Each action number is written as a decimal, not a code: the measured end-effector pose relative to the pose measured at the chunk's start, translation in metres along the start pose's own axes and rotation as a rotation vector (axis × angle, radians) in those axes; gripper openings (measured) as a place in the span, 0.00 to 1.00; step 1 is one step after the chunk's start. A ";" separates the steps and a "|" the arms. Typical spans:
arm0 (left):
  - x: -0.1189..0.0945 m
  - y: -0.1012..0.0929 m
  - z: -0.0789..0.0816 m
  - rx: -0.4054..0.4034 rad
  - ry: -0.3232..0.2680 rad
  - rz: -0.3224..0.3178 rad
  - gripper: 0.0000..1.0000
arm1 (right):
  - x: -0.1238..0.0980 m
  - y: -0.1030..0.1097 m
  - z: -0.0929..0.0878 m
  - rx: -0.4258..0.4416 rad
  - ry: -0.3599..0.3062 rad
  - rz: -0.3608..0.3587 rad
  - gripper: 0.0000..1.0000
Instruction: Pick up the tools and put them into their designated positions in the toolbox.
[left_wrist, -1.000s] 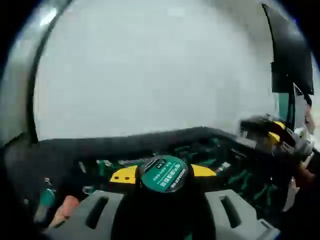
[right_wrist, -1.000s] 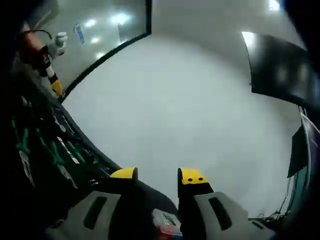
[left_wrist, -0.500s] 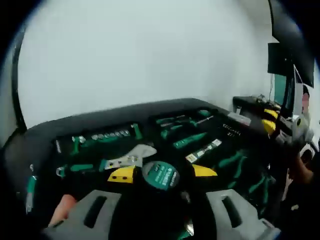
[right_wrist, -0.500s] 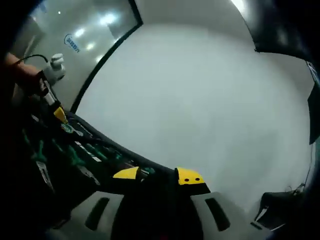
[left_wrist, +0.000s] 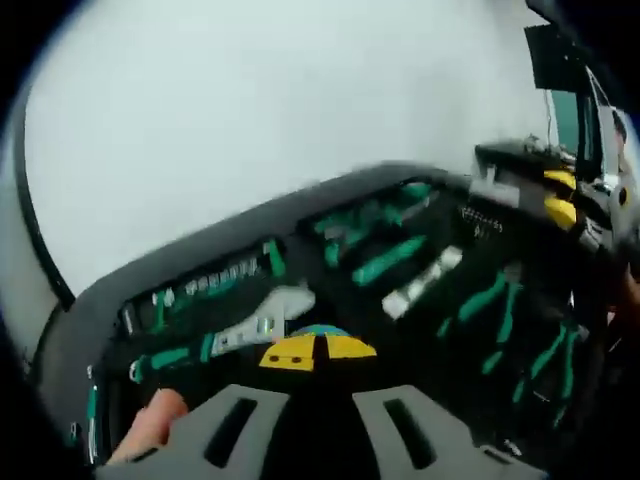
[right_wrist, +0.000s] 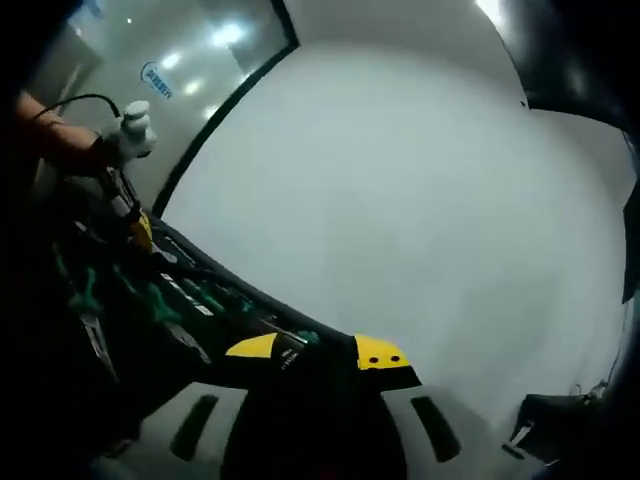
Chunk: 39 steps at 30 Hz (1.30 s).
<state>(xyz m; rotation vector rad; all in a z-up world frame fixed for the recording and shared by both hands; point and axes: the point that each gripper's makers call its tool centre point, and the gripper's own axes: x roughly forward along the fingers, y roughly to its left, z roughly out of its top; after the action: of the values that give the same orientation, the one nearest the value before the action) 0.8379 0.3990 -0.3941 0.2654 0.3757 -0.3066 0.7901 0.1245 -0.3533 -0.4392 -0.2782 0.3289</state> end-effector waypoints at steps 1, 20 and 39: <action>0.004 0.001 -0.019 0.003 0.106 0.001 0.02 | 0.000 0.001 0.001 -0.004 -0.002 0.001 0.25; -0.009 0.017 -0.030 -0.096 0.036 0.131 0.00 | -0.002 -0.001 0.005 0.030 -0.021 -0.001 0.25; -0.228 0.258 -0.115 -0.387 -0.124 0.679 0.29 | -0.001 -0.009 -0.001 0.094 0.000 -0.020 0.25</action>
<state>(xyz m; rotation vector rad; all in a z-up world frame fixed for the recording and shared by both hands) 0.6874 0.7271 -0.3564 -0.0163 0.1982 0.4146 0.7917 0.1164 -0.3505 -0.3438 -0.2658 0.3213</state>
